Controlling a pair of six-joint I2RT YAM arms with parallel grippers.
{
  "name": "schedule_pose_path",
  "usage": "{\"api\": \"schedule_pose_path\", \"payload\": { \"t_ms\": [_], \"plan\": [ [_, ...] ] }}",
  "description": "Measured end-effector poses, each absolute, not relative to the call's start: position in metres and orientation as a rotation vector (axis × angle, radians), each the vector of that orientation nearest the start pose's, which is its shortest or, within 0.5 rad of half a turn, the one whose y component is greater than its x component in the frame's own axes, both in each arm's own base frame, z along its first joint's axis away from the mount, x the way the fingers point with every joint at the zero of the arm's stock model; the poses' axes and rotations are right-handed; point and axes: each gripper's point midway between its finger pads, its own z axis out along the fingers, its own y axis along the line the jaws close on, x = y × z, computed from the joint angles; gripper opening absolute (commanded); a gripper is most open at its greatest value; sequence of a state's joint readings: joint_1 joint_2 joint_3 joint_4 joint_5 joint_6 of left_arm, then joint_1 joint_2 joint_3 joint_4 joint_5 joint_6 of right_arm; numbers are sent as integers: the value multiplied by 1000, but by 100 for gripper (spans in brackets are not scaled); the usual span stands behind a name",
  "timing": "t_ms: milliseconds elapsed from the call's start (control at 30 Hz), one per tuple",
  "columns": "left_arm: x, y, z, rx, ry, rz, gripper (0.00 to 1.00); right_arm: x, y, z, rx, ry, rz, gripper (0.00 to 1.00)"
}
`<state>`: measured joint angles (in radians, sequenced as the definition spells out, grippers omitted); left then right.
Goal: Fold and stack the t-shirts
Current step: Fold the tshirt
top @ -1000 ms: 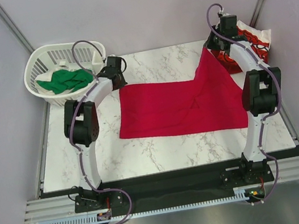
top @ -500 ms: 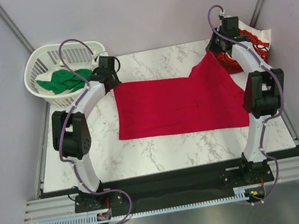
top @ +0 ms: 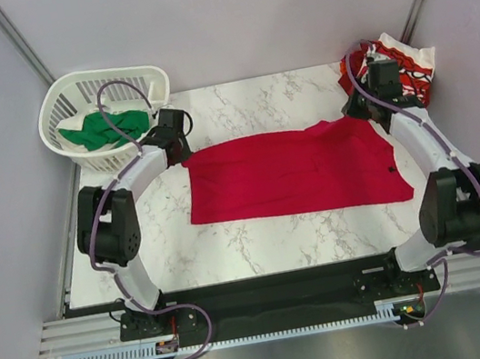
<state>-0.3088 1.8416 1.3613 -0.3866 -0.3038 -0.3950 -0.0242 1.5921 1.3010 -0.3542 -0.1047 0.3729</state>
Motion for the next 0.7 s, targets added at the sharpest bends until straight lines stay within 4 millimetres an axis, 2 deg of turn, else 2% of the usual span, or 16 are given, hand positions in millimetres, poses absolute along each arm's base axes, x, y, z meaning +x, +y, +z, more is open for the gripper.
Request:
{"api": "schedule_pose_path", "payload": {
  "t_ms": [133,233,367,567,700],
  "plan": [
    [441,-102,87,-232,2400,53,2,411,17,182,439,2182,265,0],
    [436,-100,86,-231,2403,54,2,390,10,181,478,2166,225,0],
    [430,-99,83,-230,2408,56,2,366,0,169,548,2162,167,0],
    [419,-97,79,-225,2416,59,2,331,-11,136,667,2210,92,0],
    [411,-99,83,-212,2407,53,2,316,-20,135,718,2191,57,0]
  ]
}}
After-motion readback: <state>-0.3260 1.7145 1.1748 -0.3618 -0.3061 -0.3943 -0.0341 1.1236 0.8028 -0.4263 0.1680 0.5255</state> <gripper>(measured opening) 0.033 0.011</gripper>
